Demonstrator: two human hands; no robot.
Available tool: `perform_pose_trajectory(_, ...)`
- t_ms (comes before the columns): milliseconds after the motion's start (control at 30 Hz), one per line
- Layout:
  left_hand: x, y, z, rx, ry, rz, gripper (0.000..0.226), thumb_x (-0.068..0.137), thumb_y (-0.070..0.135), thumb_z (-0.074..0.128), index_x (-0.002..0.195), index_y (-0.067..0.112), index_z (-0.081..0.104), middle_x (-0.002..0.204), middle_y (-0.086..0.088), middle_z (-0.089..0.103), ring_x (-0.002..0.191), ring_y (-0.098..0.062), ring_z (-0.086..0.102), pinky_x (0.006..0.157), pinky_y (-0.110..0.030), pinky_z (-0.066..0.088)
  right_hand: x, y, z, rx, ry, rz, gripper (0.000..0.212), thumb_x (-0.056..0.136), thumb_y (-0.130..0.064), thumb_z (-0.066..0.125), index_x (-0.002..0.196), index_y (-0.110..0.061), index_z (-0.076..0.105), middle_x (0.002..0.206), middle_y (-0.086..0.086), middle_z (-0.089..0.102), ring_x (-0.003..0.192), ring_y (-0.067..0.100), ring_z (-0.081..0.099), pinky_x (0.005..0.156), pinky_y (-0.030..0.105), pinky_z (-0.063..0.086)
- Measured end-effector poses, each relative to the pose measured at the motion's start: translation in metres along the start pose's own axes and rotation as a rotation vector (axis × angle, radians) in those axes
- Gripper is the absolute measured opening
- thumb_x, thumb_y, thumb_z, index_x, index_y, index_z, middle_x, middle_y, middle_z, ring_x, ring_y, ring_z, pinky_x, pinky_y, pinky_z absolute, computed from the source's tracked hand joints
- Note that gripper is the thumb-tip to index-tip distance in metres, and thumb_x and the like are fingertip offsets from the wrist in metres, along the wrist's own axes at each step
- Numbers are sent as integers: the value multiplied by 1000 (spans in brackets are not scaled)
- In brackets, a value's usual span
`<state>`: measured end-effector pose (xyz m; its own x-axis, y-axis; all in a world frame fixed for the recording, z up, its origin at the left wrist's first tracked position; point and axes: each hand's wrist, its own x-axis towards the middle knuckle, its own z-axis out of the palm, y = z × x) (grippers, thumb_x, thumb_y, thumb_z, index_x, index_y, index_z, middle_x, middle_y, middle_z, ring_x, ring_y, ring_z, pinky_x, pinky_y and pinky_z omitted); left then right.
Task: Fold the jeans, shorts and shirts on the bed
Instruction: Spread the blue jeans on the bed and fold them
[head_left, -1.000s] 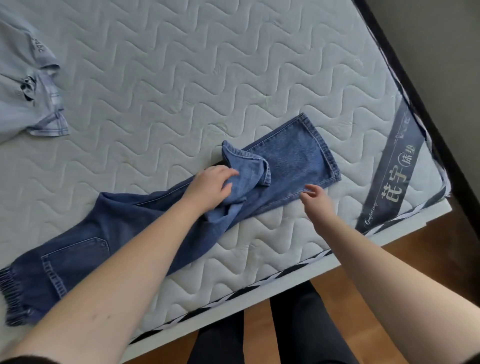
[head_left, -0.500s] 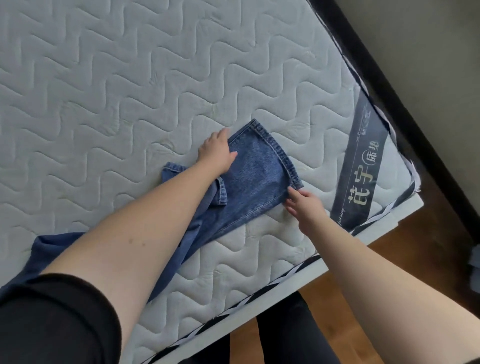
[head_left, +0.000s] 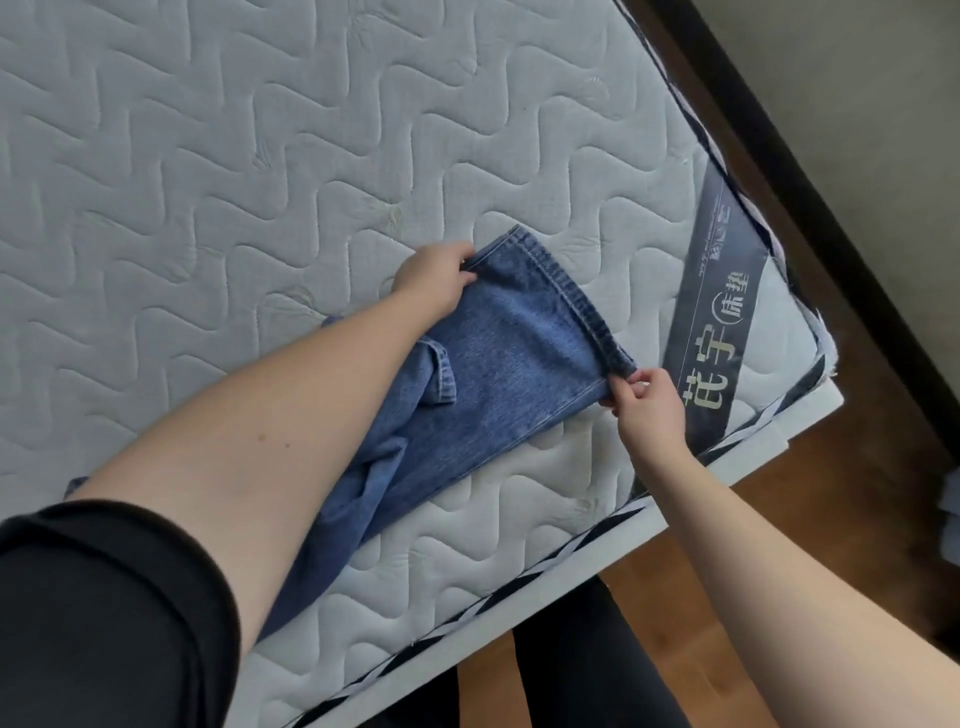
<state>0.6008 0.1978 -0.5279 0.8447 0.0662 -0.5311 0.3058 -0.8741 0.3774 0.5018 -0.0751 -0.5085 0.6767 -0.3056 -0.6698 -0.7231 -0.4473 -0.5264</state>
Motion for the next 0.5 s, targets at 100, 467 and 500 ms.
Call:
perform_pose_trajectory(100, 1, 4, 8, -25, 16, 20, 18, 95, 27, 57, 111, 21, 60, 113, -9, 64, 105, -32, 58, 83, -38, 46, 8, 4, 11, 107, -1, 52, 18, 93, -34, 63, 95, -20, 52, 82, -3, 66, 85, 23, 66, 79, 40, 50)
perform_pose_trajectory(467, -15, -17, -6, -93, 94, -15, 17, 92, 29, 62, 108, 25, 63, 104, 2, 67, 97, -24, 61, 86, -36, 48, 12, -4, 5, 46, 122, 47, 26, 85, -35, 70, 102, -17, 59, 86, -6, 64, 79, 13, 65, 78, 37, 52)
perform_pose_trajectory(500, -19, -23, -10, -83, 127, -11, 20, 92, 30, 61, 111, 24, 62, 107, 2, 66, 99, -23, 60, 87, -37, 48, 7, -5, 6, 32, 177, 59, 31, 86, -37, 69, 107, -18, 56, 86, -8, 59, 78, 10, 60, 75, 34, 47)
